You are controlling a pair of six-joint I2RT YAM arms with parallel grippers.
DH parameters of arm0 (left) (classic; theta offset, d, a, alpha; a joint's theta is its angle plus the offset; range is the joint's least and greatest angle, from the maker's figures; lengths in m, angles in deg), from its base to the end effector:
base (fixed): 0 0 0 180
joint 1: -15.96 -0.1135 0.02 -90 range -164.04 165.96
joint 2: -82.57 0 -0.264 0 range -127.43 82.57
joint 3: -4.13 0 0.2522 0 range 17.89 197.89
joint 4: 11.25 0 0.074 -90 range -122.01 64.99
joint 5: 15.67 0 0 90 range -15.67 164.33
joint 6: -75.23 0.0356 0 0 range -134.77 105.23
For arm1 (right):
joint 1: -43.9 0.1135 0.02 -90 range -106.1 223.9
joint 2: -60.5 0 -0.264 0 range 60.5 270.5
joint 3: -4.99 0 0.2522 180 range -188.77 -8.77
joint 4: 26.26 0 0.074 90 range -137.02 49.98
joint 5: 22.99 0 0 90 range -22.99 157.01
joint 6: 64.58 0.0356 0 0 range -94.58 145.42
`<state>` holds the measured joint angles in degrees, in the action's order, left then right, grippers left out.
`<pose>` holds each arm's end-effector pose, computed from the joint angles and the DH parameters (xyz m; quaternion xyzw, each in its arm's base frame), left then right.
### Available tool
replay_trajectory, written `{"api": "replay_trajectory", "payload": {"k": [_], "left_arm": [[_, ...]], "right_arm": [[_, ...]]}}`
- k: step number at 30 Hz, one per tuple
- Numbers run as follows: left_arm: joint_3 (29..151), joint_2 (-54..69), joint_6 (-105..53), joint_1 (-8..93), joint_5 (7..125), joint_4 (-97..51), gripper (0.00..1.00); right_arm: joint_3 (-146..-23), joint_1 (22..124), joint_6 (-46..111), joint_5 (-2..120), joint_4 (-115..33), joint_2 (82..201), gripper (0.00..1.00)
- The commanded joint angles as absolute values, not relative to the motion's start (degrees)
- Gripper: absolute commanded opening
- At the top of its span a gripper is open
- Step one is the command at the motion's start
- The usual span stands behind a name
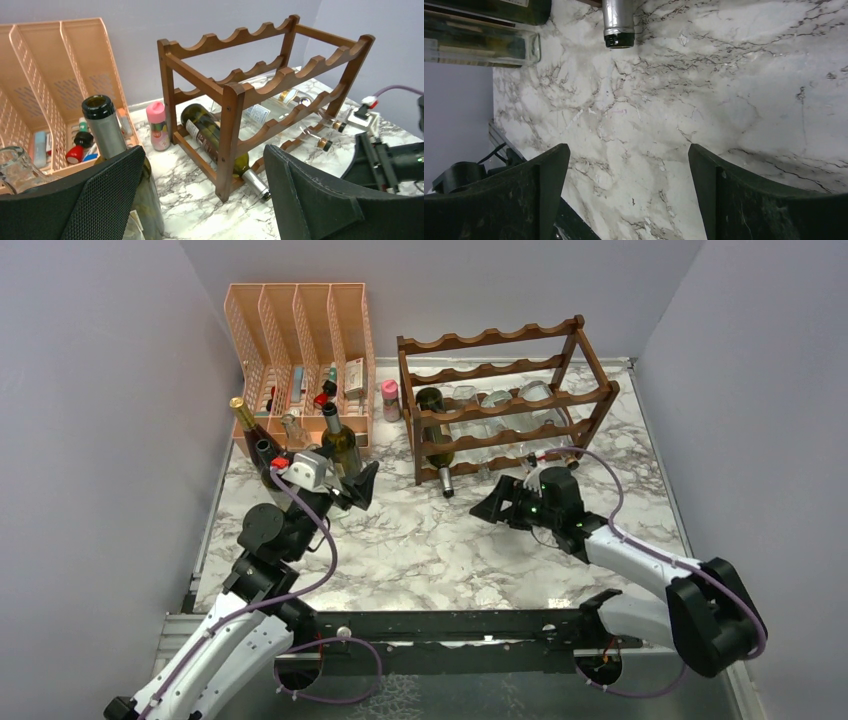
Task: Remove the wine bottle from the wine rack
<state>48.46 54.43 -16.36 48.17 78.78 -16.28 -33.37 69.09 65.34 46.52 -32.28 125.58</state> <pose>0.1172 -0.0706 0.3295 0.1386 0.6199 -0.2008 0.7458 0.1977 0.1068 0.1815 0.0262 0.8675 0.3853 0.3134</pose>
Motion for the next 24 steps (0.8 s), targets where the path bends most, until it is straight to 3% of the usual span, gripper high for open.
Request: {"api": "replay_trajectory", "payload": {"k": [1, 12, 24], "left_arm": [[49.13, 55.94, -14.41, 49.8, 79.99, -14.74, 0.94], [49.32, 54.95, -13.46, 50.85, 78.82, -15.14, 0.91], [49.26, 54.23, -12.59, 50.86, 79.18, -15.53, 0.89]], "right_arm": [[-32.5, 74.02, 68.44, 56.24, -18.94, 131.04, 0.91], [-37.27, 81.03, 68.66, 67.51, 2.15, 152.94, 0.84], [-46.12, 81.51, 66.41, 72.12, 6.58, 166.47, 0.7]]}}
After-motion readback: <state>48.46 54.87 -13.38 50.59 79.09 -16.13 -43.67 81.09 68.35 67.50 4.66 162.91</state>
